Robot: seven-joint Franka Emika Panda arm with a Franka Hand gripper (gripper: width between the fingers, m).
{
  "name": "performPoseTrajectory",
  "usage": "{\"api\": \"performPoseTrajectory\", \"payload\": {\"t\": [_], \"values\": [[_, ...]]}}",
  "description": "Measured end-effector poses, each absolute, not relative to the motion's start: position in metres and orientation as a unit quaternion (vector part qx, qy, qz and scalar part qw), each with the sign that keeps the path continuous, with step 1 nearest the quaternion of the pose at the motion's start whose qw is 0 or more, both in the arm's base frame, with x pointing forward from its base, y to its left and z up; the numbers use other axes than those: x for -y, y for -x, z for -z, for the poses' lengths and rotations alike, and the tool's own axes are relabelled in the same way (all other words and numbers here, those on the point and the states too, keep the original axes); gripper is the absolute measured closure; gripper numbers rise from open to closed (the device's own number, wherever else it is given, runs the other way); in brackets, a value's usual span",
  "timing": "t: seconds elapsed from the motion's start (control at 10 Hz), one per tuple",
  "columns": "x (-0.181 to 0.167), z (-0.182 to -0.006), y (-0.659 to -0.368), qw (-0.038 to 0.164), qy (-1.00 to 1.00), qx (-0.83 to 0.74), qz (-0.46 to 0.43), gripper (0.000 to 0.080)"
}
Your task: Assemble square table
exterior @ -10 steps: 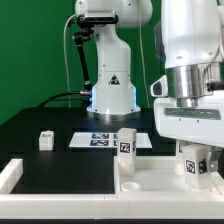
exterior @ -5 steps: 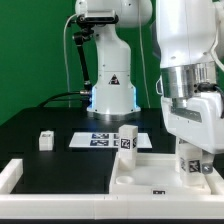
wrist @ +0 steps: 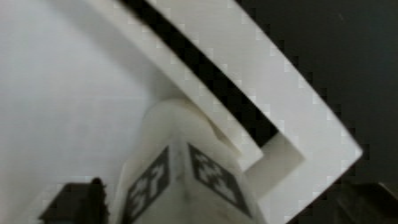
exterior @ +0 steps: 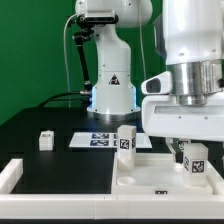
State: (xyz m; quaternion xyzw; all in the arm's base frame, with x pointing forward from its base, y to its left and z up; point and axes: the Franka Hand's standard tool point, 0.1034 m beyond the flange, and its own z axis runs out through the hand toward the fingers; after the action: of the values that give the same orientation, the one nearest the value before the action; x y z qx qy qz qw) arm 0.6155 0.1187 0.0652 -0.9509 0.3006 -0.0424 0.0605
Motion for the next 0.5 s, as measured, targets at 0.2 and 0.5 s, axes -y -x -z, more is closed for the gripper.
{"api": "performPoseTrajectory", "payload": {"t": [0.2,0.5], "values": [[-0.1158,-0.0634,-0.6158,0.057,0.963,-0.261,0.047,0.015],[-0.1095,-0.0656,-0.6146,0.022,0.998,-0.026,0.06,0.015]]}}
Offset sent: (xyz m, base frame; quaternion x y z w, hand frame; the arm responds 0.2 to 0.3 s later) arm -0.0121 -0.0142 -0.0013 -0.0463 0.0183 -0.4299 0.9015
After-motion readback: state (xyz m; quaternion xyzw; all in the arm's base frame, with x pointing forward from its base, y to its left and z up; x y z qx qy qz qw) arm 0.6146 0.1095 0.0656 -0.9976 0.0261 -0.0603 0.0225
